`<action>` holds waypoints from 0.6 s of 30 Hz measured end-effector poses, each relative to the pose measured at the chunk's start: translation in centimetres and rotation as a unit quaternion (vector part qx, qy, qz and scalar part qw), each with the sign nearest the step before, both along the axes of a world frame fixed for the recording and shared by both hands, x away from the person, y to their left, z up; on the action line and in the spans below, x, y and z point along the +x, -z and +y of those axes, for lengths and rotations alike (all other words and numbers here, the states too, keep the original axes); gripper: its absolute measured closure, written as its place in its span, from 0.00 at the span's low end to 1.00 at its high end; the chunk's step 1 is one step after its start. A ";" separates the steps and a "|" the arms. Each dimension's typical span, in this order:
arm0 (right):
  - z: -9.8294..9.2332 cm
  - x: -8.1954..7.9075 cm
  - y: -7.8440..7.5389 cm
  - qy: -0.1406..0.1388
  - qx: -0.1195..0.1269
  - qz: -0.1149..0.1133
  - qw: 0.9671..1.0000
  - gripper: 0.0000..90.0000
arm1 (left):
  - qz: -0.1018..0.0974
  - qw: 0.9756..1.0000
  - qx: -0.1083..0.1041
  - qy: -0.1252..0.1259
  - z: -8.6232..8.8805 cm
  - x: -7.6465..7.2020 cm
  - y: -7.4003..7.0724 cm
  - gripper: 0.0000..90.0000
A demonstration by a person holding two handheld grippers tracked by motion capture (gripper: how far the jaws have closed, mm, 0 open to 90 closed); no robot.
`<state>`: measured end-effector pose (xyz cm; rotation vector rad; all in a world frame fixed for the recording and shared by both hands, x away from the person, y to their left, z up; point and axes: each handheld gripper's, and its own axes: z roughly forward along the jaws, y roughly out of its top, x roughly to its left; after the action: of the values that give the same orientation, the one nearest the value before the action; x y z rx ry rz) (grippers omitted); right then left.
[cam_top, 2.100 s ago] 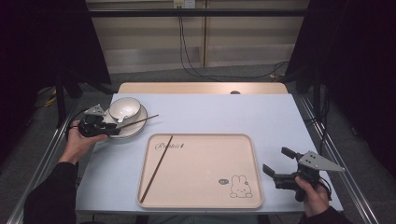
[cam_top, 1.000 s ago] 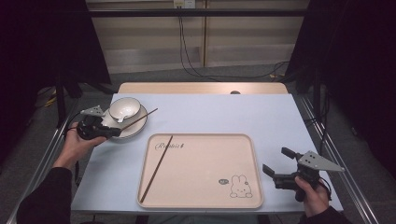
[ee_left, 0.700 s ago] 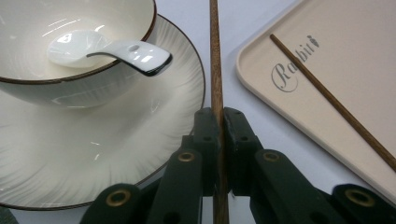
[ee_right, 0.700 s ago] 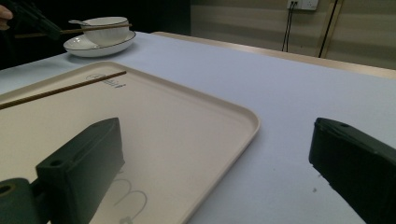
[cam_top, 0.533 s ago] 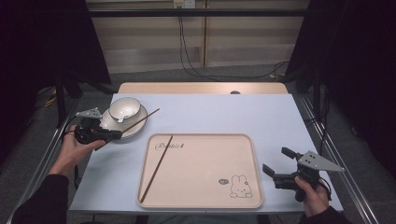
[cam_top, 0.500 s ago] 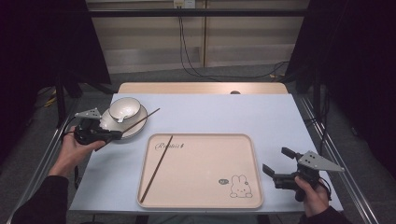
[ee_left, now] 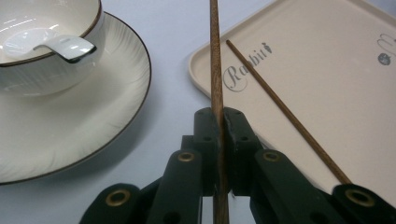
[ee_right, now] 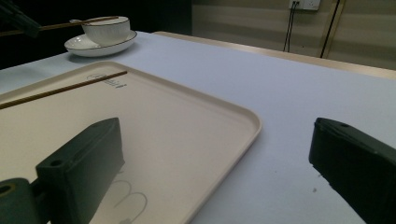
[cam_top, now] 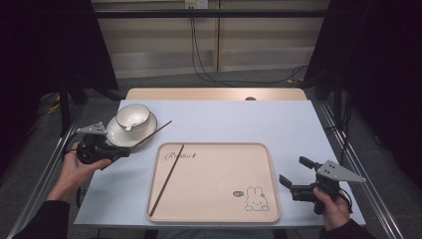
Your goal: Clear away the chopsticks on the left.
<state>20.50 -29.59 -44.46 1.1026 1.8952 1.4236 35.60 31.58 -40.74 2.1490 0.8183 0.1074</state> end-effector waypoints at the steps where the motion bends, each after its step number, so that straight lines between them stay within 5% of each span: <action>1: 0.0 0.0 0.0 0.000 -0.001 0.000 1.000 0.03 | -0.001 1.000 0.000 0.004 -0.1 -0.4 -0.1 0.94; 9: 0.1 0.0 0.0 -0.001 0.000 -0.001 1.000 0.03 | -0.001 1.000 -0.016 0.015 -1.0 -2.2 -0.3 0.94; 18: 0.1 0.1 0.0 -0.001 -0.002 -0.001 1.000 0.03 | 0.013 0.999 -0.028 -0.013 -2.6 -4.2 0.4 0.94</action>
<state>20.57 -29.52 -44.44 1.0974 1.8971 1.4215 31.39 29.02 -41.16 2.0907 0.8555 0.0696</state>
